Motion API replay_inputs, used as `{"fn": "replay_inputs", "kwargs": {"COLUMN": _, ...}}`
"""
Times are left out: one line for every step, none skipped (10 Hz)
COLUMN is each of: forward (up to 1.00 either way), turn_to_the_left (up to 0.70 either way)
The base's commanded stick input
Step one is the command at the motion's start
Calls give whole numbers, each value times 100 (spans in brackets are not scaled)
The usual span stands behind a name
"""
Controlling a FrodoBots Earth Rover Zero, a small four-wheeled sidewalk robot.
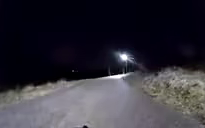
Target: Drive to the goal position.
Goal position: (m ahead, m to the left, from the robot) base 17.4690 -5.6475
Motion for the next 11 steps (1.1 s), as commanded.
{"fn": "replay_inputs", "kwargs": {"forward": 100, "turn_to_the_left": 2}}
{"fn": "replay_inputs", "kwargs": {"forward": 100, "turn_to_the_left": 2}}
{"fn": "replay_inputs", "kwargs": {"forward": 100, "turn_to_the_left": 1}}
{"fn": "replay_inputs", "kwargs": {"forward": 100, "turn_to_the_left": 1}}
{"fn": "replay_inputs", "kwargs": {"forward": 100, "turn_to_the_left": 0}}
{"fn": "replay_inputs", "kwargs": {"forward": 100, "turn_to_the_left": 0}}
{"fn": "replay_inputs", "kwargs": {"forward": 100, "turn_to_the_left": -1}}
{"fn": "replay_inputs", "kwargs": {"forward": 100, "turn_to_the_left": -1}}
{"fn": "replay_inputs", "kwargs": {"forward": 100, "turn_to_the_left": -2}}
{"fn": "replay_inputs", "kwargs": {"forward": 100, "turn_to_the_left": -2}}
{"fn": "replay_inputs", "kwargs": {"forward": 100, "turn_to_the_left": -3}}
